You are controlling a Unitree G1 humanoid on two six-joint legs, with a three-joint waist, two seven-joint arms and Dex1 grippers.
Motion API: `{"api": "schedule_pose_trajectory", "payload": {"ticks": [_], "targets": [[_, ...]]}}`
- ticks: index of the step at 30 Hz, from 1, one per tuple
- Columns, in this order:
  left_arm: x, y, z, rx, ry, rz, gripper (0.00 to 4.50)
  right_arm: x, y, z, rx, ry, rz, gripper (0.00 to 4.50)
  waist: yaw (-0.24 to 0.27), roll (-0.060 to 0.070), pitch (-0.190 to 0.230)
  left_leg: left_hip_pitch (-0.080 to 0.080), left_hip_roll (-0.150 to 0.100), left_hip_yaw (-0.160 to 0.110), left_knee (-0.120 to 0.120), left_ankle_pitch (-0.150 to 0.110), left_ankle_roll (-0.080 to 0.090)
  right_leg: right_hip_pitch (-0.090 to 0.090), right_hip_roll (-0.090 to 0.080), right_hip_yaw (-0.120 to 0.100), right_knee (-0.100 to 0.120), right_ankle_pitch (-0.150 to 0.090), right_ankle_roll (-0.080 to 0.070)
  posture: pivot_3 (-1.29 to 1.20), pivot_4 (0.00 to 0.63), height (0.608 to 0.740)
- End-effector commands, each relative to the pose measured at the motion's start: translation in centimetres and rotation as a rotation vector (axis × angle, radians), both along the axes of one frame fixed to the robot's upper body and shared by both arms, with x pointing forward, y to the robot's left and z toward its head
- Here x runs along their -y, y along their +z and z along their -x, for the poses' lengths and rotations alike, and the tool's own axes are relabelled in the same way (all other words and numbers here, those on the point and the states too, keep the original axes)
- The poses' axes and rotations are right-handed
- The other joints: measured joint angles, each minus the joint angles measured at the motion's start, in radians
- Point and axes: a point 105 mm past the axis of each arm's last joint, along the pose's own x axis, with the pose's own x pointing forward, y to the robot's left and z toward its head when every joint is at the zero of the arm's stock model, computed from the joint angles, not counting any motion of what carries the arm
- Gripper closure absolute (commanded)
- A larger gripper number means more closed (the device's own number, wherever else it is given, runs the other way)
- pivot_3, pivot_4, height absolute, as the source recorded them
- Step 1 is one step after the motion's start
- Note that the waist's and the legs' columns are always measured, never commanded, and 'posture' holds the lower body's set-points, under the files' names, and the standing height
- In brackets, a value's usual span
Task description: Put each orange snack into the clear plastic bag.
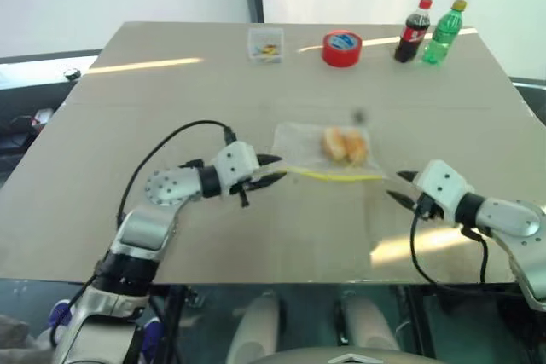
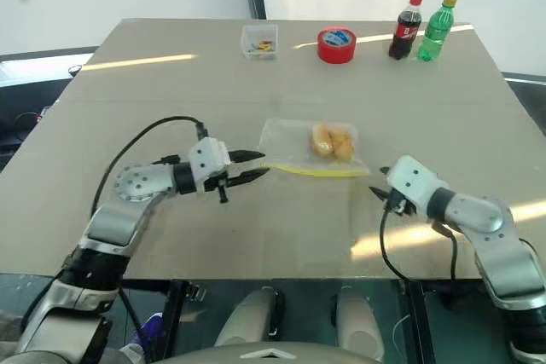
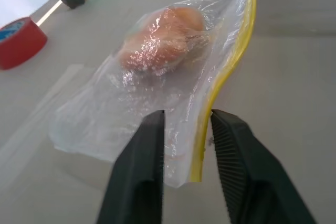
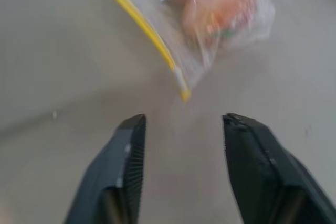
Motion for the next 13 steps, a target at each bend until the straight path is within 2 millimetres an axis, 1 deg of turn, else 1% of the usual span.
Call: {"api": "schedule_pose_trajectory", "payload": {"ticks": [1,2,3,5,8,11,13], "targets": [[-2.0,1.4,1.5,-0.047,0.048,0.05,0.92,2.1,1.9,1.3,0.02,-0.035,-0.029,0.4,0.001,0.0,0.0,0.0,0.0,0.0,-0.001,0.0,0.0,0.0,0.0,0.0,-0.001,0.0,0.0,0.0,0.15,0.74],[-3.2,1.4,1.8,-0.077,0.093,0.068,0.29,3.0,2.4,1.9,0.007,-0.057,-0.065,0.06,0.003,0.0,0.0,0.0,0.0,0.0,-0.003,0.0,0.0,0.0,-0.001,0.0,-0.003,0.0,0.0,0.0,0.15,0.74],[-4.2,1.5,2.1,-0.103,0.13,0.087,0.12,3.6,2.8,2.5,-0.007,-0.064,-0.102,0.0,0.004,0.0,0.0,0.0,0.0,-0.001,-0.004,0.0,0.0,0.001,0.0,-0.001,-0.005,0.0,0.0,0.0,0.15,0.74],[-5.7,1.7,2.6,-0.139,0.179,0.104,0.06,4.2,3.6,3.5,-0.026,-0.065,-0.16,0.0,0.009,0.0,0.0,-0.001,0.001,-0.001,-0.005,0.0,0.0,0.001,-0.001,-0.001,-0.006,0.0,0.0,0.0,0.15,0.74],[-7.3,2.5,3.1,-0.173,0.222,0.125,0.06,4.4,4.7,4.6,-0.029,-0.052,-0.214,0.0,0.011,0.0,0.0,0.0,0.001,-0.001,-0.005,0.0,0.0,0.001,-0.001,-0.001,-0.006,0.0,0.0,0.0,0.15,0.74],[-8.9,2.8,3.7,-0.204,0.258,0.109,0.06,4.9,5.7,4.8,0.022,-0.076,-0.204,0.0,0.014,0.0,0.0,0.001,0.002,-0.001,-0.005,0.0,0.0,0.002,-0.001,-0.001,-0.006,0.0,0.0,0.0,0.15,0.74],[-9.2,2.7,3.9,-0.203,0.262,0.089,0.06,4.8,6.1,4.8,0.025,-0.081,-0.22,0.0,0.013,0.0,0.0,0.001,0.002,0.001,-0.005,0.0,0.0,0.002,-0.001,-0.001,-0.007,0.0,0.0,0.0,0.15,0.74]]}}
